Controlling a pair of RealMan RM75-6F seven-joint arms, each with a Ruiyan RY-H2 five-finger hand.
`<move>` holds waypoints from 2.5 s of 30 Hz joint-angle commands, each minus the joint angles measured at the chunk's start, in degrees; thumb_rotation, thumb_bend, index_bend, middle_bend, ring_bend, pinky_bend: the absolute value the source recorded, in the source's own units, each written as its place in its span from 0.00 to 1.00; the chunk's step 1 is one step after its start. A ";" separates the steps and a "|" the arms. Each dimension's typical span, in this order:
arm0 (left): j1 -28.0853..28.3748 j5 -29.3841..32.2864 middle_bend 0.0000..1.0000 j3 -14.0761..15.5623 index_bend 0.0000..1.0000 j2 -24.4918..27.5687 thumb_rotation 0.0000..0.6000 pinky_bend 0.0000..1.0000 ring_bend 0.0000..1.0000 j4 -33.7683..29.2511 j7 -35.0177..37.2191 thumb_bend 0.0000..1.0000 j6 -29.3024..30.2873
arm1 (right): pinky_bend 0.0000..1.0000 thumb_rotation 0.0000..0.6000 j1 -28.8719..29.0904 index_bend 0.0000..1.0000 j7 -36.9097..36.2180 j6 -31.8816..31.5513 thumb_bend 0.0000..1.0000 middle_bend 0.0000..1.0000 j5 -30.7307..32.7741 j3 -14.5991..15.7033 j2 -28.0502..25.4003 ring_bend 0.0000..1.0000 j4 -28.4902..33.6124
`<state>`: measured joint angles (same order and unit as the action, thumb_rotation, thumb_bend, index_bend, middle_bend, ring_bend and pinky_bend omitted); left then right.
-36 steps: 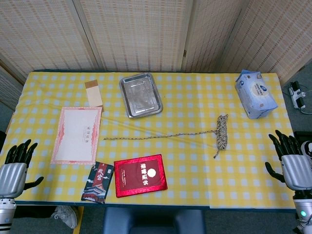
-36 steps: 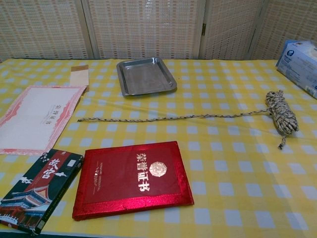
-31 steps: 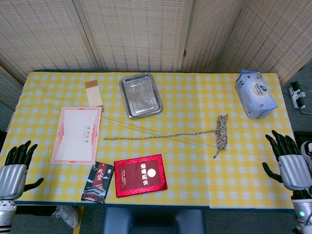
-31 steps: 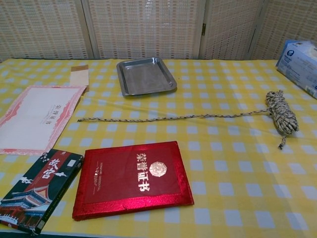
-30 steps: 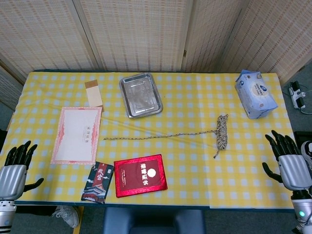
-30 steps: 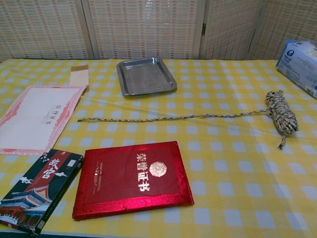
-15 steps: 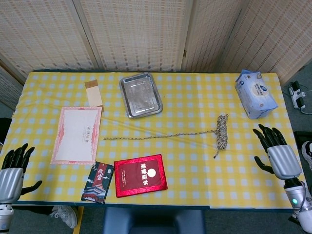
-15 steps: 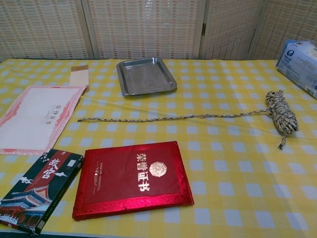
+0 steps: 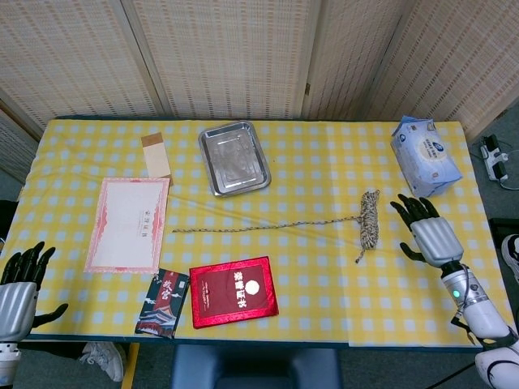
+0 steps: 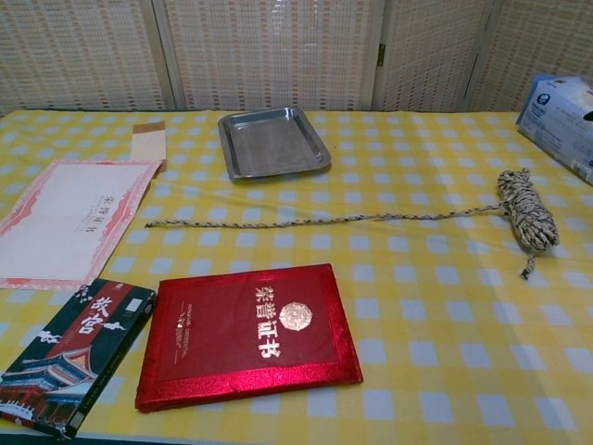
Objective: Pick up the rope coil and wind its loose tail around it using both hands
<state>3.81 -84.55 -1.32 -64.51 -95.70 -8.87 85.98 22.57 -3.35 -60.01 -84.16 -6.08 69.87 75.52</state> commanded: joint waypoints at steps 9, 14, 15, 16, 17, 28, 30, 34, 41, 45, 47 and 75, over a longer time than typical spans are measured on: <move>0.09 0.74 0.00 -0.01 0.00 0.25 1.00 0.00 0.00 -0.63 -0.26 0.15 -0.98 | 0.00 1.00 4.39 0.00 -0.25 6.03 0.39 0.00 2.02 0.77 9.00 0.00 -14.40; 0.07 0.47 0.00 0.15 0.00 0.53 1.00 0.00 0.00 -0.93 0.15 0.15 -1.14 | 0.00 1.00 6.10 0.00 -0.02 6.23 0.39 0.00 0.51 1.53 12.44 0.00 -18.49; 0.00 0.61 0.00 0.13 0.00 0.62 1.00 0.00 0.00 -0.94 0.30 0.15 -1.11 | 0.00 1.00 6.28 0.00 -0.11 5.96 0.39 0.00 0.17 1.67 13.11 0.00 -19.19; -0.08 0.75 0.00 0.10 0.00 0.68 1.00 0.00 0.00 -0.93 0.44 0.15 -1.06 | 0.00 1.00 6.46 0.00 -0.32 5.85 0.39 0.00 -0.11 1.85 13.73 0.00 -19.88; -0.19 0.89 0.00 0.08 0.00 0.73 1.00 0.00 0.00 -0.88 0.66 0.15 -0.98 | 0.00 1.00 6.73 0.00 -0.65 6.02 0.39 0.00 -0.41 2.12 14.41 0.00 -20.74; -0.32 1.26 0.00 0.22 0.00 0.60 1.00 0.00 0.00 -0.39 0.87 0.15 -1.51 | 0.00 1.00 8.90 0.00 -2.96 6.81 0.39 0.00 -2.71 4.12 19.52 0.00 -28.37; -0.36 0.87 0.00 0.08 0.00 0.35 1.00 0.00 0.00 0.02 1.18 0.15 -1.05 | 0.00 1.00 9.49 0.00 -2.75 7.03 0.39 0.00 -3.15 4.41 20.25 0.00 -28.97; -0.47 0.52 0.00 0.06 0.00 0.14 1.00 0.00 0.00 0.57 1.69 0.15 -0.69 | 0.00 1.00 10.42 0.00 -1.63 6.77 0.39 0.00 -3.32 4.19 21.72 0.00 -29.65; -0.47 0.53 0.00 0.07 0.00 -0.20 1.00 0.00 0.00 1.10 1.98 0.15 -0.88 | 0.00 1.00 13.30 0.00 0.63 7.19 0.39 0.00 -2.85 2.53 23.37 0.00 -28.32; -0.36 0.71 0.00 0.07 0.00 -0.46 1.00 0.00 0.00 1.67 2.29 0.15 -1.30 | 0.00 1.00 15.74 0.00 3.24 8.77 0.39 0.00 -0.54 -0.20 24.37 0.01 -27.38; -0.27 0.81 0.00 0.02 0.00 -0.56 1.00 0.00 0.00 1.96 2.47 0.15 -1.51 | 0.00 1.00 16.99 0.00 4.50 9.99 0.39 0.00 0.99 -1.63 24.73 0.02 -26.78; 0.27 -1.29 0.00 1.11 0.00 0.14 1.00 0.00 0.00 0.77 3.95 0.15 -2.53 | 0.01 1.00 17.35 0.08 -0.77 17.44 0.39 0.12 4.03 1.20 15.59 0.18 -23.78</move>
<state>4.09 -85.83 -0.23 -64.38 -94.93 -4.91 83.46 39.14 -2.99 -44.03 -79.98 -5.44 83.64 54.46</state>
